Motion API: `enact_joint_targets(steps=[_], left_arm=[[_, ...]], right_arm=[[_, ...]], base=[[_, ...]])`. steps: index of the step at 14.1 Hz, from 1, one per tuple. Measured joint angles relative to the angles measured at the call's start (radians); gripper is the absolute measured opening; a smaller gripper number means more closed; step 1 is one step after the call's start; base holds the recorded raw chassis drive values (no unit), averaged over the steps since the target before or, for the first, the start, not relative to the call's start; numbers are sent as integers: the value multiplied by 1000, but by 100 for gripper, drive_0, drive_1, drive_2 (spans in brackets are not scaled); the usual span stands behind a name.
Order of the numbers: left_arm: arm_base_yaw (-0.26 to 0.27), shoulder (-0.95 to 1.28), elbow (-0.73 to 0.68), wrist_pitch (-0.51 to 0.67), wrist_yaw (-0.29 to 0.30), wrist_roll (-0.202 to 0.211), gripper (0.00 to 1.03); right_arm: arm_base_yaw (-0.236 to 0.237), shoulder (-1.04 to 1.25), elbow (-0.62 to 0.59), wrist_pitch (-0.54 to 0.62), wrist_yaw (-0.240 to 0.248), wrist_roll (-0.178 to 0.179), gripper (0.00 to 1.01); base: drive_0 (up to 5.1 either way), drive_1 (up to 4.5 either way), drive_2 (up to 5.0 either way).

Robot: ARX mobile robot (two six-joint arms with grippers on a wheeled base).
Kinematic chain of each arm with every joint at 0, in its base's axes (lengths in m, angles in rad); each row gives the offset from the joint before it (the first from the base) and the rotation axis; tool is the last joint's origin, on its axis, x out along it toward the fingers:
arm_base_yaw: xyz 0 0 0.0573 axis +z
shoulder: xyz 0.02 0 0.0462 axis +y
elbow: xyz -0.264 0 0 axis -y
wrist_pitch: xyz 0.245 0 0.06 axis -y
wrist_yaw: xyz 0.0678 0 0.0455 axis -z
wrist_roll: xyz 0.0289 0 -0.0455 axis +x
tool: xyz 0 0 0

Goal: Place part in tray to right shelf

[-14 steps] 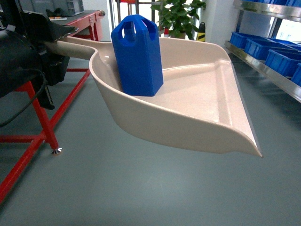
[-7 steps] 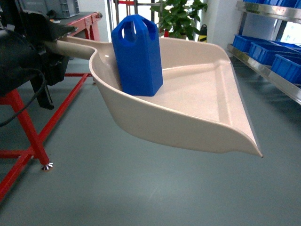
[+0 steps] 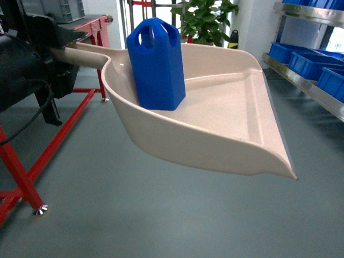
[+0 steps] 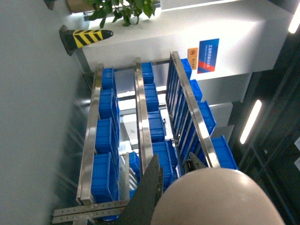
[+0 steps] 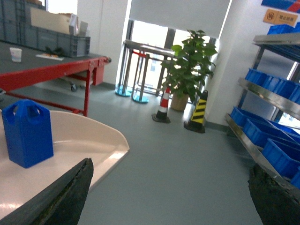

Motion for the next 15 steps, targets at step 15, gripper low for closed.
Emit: enact_joint_targets(steps=[15], left_arm=[[2,1,2,1,2,0,12]], right_arm=[[0,2,0,1,-3,0,98]], base=[[-113,2,-229]])
